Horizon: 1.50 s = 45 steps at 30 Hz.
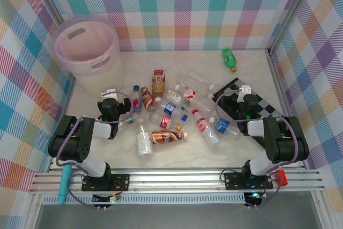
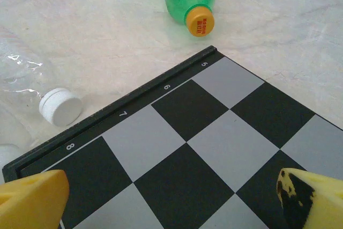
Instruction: Put the plastic bottles in the bin
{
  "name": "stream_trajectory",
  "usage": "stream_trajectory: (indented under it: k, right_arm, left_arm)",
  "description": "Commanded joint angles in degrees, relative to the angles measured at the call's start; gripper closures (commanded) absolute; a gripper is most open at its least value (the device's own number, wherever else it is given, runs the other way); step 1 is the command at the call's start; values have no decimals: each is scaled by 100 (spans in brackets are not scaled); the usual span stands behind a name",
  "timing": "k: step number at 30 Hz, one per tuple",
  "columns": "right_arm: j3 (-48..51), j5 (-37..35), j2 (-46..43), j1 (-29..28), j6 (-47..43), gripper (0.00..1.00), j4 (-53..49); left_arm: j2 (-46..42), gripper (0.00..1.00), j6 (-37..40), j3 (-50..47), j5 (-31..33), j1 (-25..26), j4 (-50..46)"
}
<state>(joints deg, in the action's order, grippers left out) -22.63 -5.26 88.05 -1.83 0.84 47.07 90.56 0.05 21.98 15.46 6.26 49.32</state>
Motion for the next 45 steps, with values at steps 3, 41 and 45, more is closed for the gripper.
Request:
stream_trajectory:
  k: [3,41,45]
  right_arm:
    - [-66,127,-16,36,61,0,74]
    - [-2665,455,-934,69,468,1,-5290]
    - [-4021,350,-197,78,209,1,-6583]
  left_arm:
    - [-4,0,34,83,-52,-55,166]
    - [-2292,0,-804,1341,82,162,-3790]
    - [-2691,0,-1474,1986,-266,418,-5517]
